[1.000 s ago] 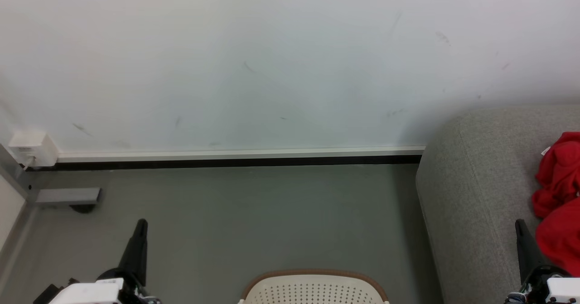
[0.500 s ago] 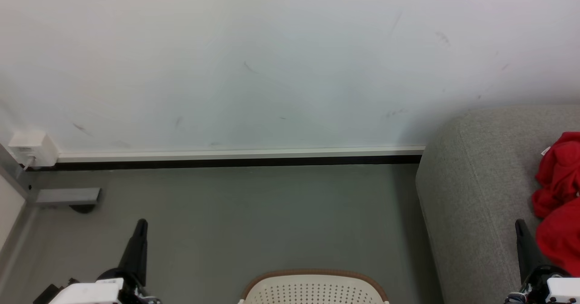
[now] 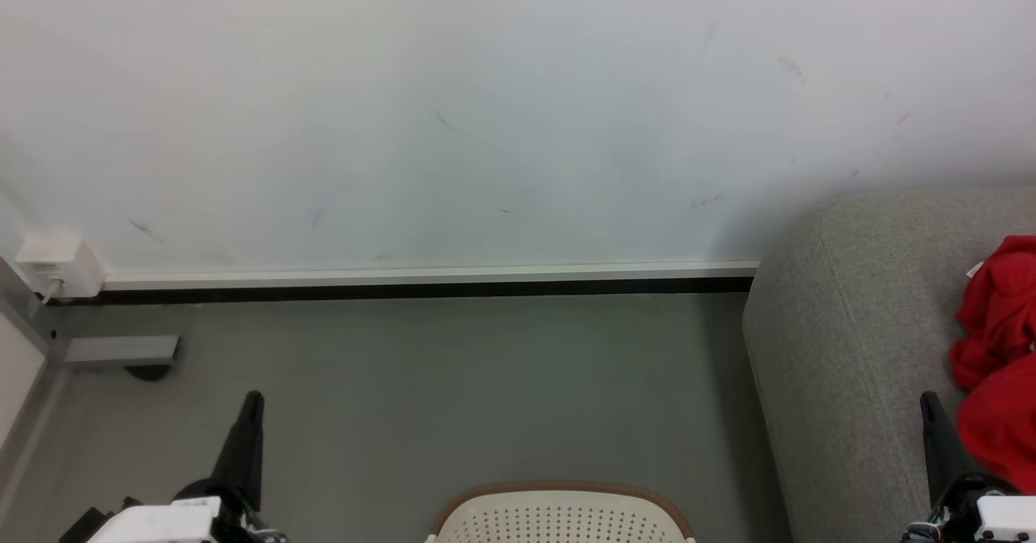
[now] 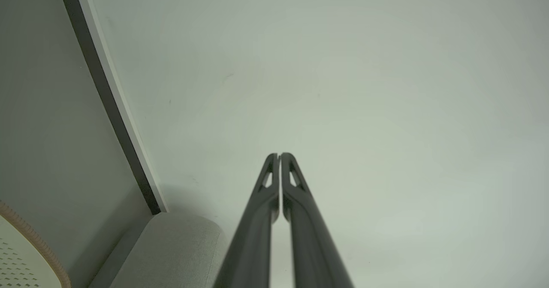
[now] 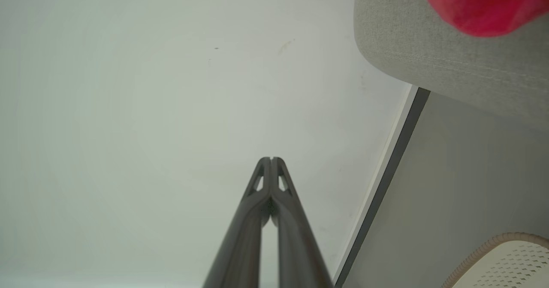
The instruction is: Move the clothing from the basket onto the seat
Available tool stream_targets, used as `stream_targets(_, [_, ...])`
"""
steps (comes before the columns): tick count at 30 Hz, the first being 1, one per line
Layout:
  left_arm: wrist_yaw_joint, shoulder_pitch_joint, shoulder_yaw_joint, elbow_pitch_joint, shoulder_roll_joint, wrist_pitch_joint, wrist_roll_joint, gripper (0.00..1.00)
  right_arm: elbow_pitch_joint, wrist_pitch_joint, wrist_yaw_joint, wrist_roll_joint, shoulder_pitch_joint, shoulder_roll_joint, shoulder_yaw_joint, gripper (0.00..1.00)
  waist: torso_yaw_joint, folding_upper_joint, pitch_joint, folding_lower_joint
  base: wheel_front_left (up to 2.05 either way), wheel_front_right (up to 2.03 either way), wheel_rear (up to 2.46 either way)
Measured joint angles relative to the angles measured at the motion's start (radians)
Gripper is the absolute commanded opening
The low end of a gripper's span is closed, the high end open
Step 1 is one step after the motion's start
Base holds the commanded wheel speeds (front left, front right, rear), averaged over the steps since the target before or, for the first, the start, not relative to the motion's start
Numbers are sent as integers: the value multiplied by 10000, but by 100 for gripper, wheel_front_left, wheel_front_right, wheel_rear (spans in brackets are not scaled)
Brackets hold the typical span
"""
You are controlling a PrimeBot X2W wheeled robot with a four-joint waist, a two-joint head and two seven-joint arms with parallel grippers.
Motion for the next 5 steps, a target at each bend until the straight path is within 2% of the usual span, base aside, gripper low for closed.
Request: stream_targets(5, [0, 0, 0, 0, 0, 0, 0, 0, 0, 0, 0, 0, 0, 0, 0, 0, 0, 1, 0, 0, 0, 0, 0])
